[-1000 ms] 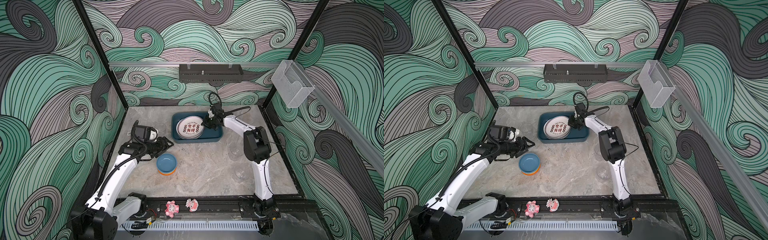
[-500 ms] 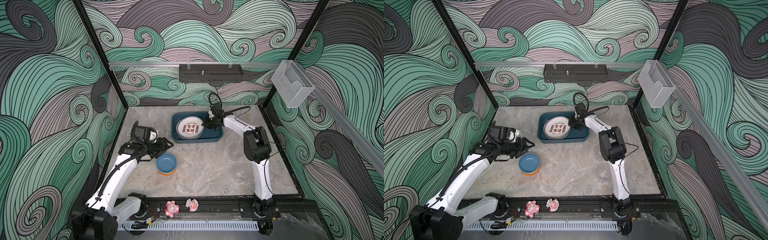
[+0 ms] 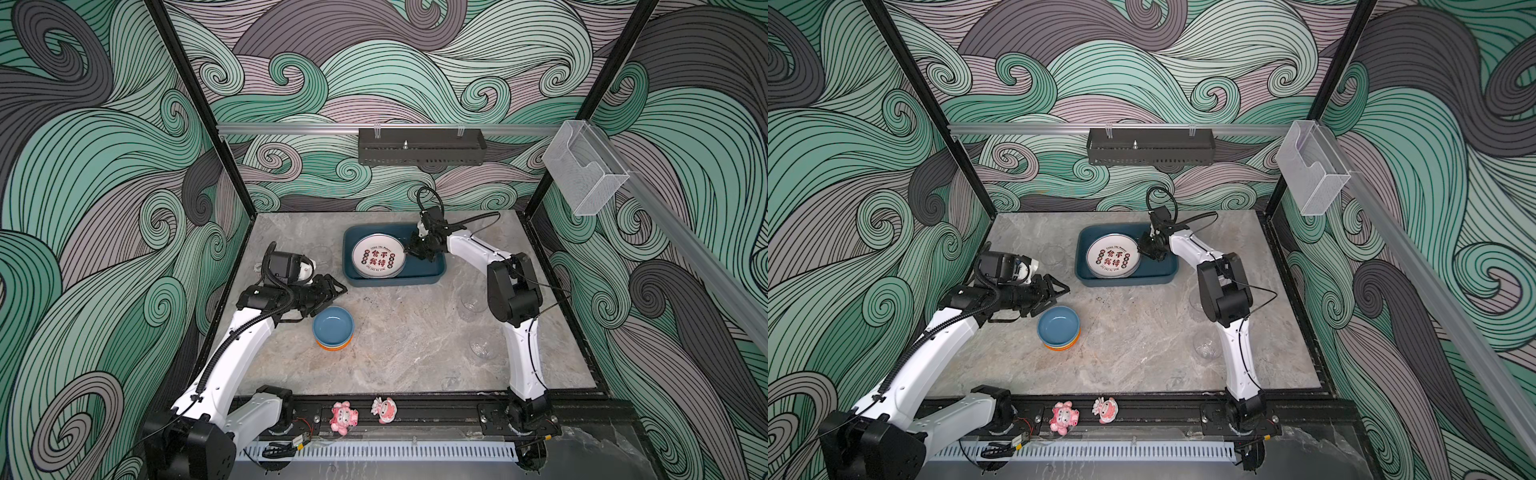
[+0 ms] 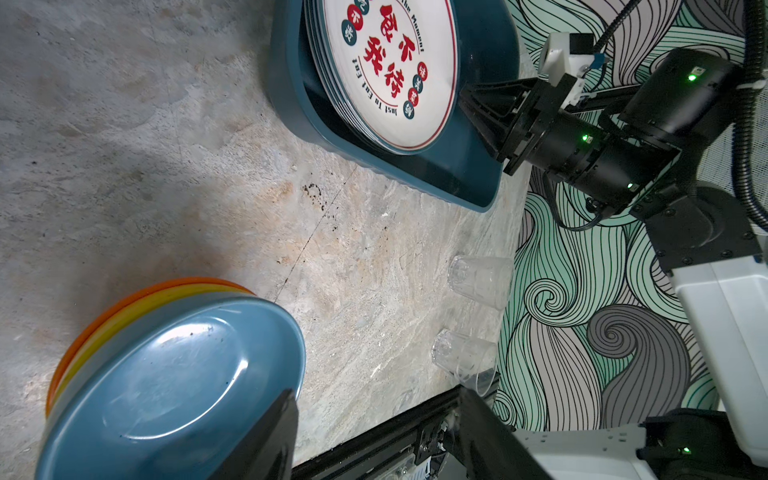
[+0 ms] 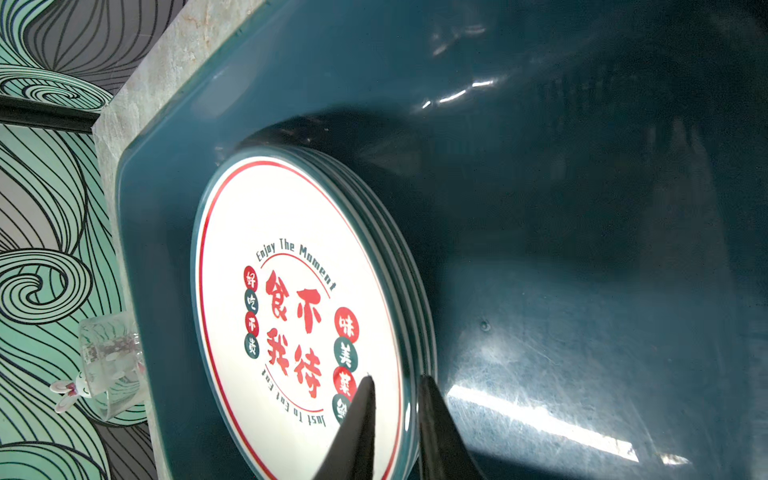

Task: Place the mixed dishes into the plastic bin
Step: 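Lower the red-print plate against the stacked plates with the right gripper, then open the right gripper off the plate and move both grippers toward the bowl stack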

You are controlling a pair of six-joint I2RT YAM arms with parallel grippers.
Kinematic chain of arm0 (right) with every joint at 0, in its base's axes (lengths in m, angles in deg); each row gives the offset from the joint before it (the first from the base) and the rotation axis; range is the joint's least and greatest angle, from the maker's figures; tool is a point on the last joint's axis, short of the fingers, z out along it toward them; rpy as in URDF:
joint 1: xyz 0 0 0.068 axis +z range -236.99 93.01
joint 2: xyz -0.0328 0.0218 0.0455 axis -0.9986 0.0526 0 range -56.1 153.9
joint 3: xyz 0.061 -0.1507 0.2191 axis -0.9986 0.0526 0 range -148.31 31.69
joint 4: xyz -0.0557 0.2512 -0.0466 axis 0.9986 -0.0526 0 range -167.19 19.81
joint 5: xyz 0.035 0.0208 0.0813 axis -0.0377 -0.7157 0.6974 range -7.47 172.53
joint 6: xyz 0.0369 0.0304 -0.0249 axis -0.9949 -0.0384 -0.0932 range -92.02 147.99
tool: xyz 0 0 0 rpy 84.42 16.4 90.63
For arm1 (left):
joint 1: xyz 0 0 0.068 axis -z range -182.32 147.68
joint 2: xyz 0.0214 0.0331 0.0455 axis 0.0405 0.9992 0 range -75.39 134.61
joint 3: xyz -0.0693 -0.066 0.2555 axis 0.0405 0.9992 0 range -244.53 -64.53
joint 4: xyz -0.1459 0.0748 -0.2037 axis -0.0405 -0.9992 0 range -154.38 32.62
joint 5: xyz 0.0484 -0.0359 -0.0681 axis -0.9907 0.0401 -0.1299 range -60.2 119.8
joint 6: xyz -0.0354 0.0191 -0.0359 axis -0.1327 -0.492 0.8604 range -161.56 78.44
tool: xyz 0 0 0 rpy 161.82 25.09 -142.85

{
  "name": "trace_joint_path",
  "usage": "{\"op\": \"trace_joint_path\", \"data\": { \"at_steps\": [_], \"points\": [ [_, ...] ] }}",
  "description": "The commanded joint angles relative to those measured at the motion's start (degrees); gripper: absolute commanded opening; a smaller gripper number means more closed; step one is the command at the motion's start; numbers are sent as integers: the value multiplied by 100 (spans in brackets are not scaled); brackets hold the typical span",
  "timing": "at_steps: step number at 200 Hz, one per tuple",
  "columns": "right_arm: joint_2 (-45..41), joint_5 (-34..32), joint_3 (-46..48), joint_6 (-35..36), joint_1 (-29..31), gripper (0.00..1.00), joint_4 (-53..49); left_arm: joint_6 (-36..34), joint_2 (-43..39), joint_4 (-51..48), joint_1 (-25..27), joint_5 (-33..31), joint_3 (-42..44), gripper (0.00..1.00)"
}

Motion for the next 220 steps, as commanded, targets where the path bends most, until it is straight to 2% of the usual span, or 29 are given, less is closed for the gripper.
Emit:
{"op": "trace_joint_path", "data": {
  "at_steps": [1,42,95,145,220],
  "points": [
    [26,-154,-125,106,22,21,-137,15,27,-26,-49,115,-17,64],
    [-264,-242,-39,236,27,22,-234,-20,-2,-101,-53,82,-64,64],
    [-938,-184,405,322,26,23,-269,-281,-153,-530,-62,-315,-174,64],
    [-1662,127,1102,426,112,23,-249,-590,-359,-1252,-77,-871,-257,62],
    [-2779,1059,2359,852,495,24,-128,-735,-564,-2131,-84,-1944,-281,58]
  ]
}}
